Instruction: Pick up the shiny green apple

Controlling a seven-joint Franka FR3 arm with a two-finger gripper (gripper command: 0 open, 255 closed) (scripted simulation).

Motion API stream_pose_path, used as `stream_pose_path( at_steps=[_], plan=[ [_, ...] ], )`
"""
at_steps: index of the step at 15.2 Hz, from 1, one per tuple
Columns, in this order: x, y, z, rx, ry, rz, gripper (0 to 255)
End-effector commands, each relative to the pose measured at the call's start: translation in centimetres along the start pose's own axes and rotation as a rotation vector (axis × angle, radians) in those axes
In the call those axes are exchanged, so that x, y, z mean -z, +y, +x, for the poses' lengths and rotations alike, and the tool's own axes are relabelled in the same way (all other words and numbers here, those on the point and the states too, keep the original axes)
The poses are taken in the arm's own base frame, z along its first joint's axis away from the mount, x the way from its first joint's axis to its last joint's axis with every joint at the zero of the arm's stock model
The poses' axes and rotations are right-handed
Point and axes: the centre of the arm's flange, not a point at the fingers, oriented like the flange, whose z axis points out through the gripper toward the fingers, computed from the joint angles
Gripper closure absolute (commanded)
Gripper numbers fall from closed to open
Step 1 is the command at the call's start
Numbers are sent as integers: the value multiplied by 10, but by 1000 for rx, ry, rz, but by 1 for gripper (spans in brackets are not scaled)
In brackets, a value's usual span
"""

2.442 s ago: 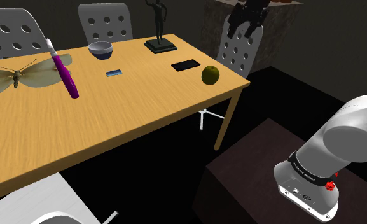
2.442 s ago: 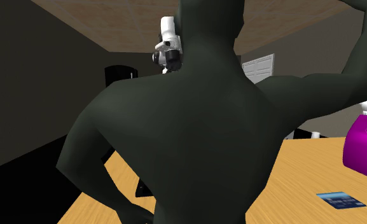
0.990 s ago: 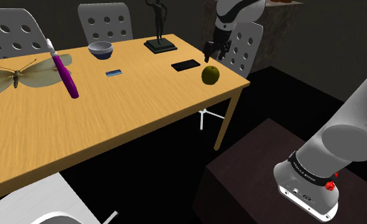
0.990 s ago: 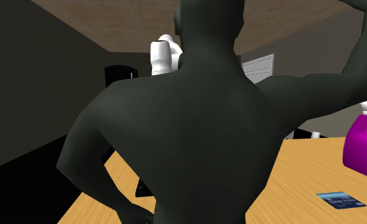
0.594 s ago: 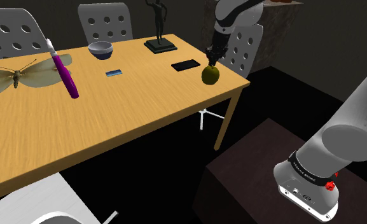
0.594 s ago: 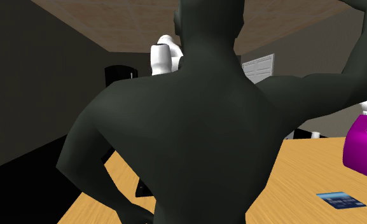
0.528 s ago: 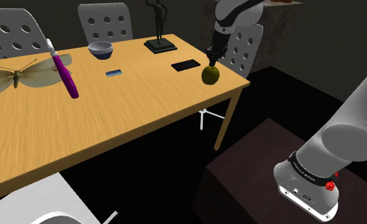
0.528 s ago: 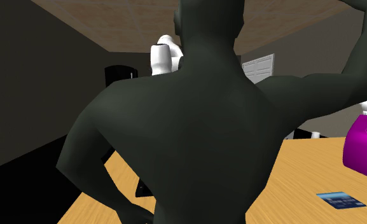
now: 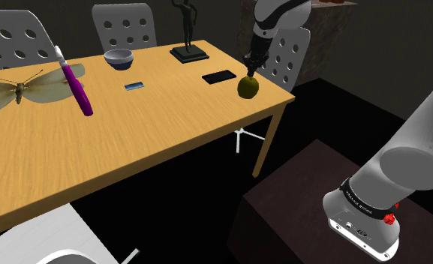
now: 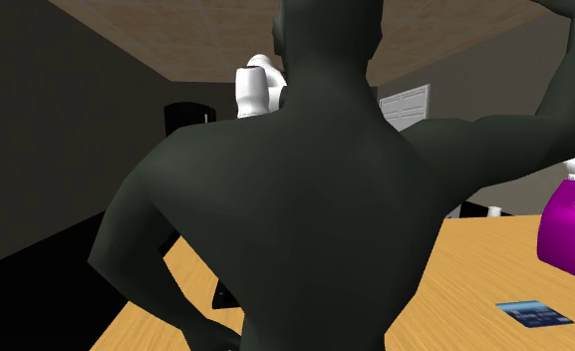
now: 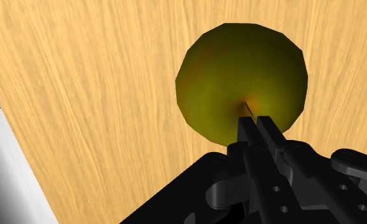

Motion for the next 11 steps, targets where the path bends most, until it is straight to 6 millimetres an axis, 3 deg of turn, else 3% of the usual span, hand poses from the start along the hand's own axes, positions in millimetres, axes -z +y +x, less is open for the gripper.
stream_pose_path(
  at_steps=[1,11],
  plan=[
    [9,-1,0,0,0,0,255],
    [61,-4,5,0,0,0,255]
  ],
)
